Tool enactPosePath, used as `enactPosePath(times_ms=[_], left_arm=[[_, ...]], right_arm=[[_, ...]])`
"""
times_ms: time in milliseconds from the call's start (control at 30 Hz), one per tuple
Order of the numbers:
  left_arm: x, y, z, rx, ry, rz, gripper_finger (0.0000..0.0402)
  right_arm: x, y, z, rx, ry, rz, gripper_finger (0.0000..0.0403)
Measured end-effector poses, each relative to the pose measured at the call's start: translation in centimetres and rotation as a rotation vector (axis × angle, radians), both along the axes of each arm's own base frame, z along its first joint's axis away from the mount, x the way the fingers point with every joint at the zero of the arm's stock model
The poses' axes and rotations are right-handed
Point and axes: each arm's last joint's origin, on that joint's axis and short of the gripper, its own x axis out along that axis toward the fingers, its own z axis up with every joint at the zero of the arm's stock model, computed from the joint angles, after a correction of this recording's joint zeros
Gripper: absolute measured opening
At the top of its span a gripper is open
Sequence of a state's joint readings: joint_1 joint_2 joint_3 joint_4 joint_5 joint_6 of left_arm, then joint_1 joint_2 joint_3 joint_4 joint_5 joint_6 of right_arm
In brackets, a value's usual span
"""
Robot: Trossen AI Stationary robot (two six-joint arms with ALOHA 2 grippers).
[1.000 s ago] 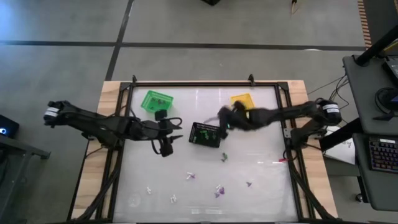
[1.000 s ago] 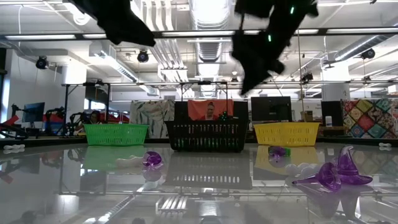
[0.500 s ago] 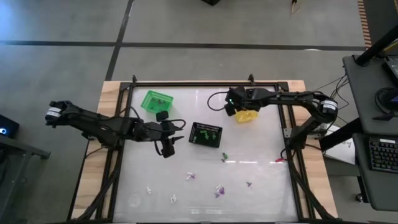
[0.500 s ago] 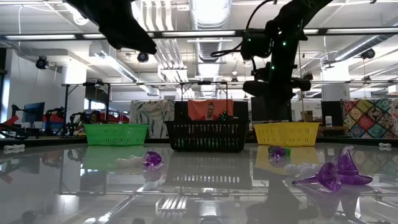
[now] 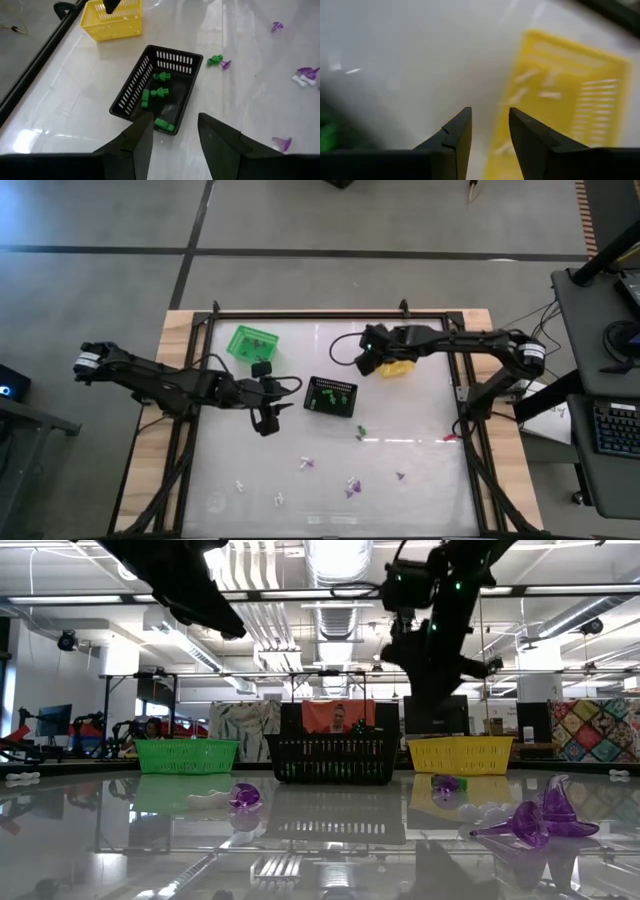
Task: Sort Halloween decoration
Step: Put the green skeleton toy into the black bin
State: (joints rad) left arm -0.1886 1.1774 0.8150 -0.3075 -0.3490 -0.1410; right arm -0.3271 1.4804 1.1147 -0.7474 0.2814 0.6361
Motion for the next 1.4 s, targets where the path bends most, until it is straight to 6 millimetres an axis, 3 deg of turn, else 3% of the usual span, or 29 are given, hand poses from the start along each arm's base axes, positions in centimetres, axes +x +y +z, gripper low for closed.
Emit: enactPosePath(times_ms=[200,433,667,900,1400], left_arm=[[0.0,0.0,0.0,0.0,0.0,-0.001,0.014],[0.0,0.0,0.0,0.001,0.001,-0.001,0.014],[0.0,0.0,0.0,0.014,0.003,-0.011,0.014],[0.0,0.0,0.0,0.041,0.007,-0.026,0.0139],[-0.1,0.0,-0.1,0.049,0.021,-0.026,0.0139]], right_arm=[[1.9,4.0,1.7,0.144,-0.104,0.19,0.0123],[3.3,10.1,3.2,0.176,-0.155,0.343,0.0122],[3.1,14.5,3.0,0.255,-0.166,0.328,0.0121],[3.0,16.1,0.7,0.354,-0.026,0.219,0.0123],[6.2,16.9,-3.8,0.358,0.138,0.221,0.0123]])
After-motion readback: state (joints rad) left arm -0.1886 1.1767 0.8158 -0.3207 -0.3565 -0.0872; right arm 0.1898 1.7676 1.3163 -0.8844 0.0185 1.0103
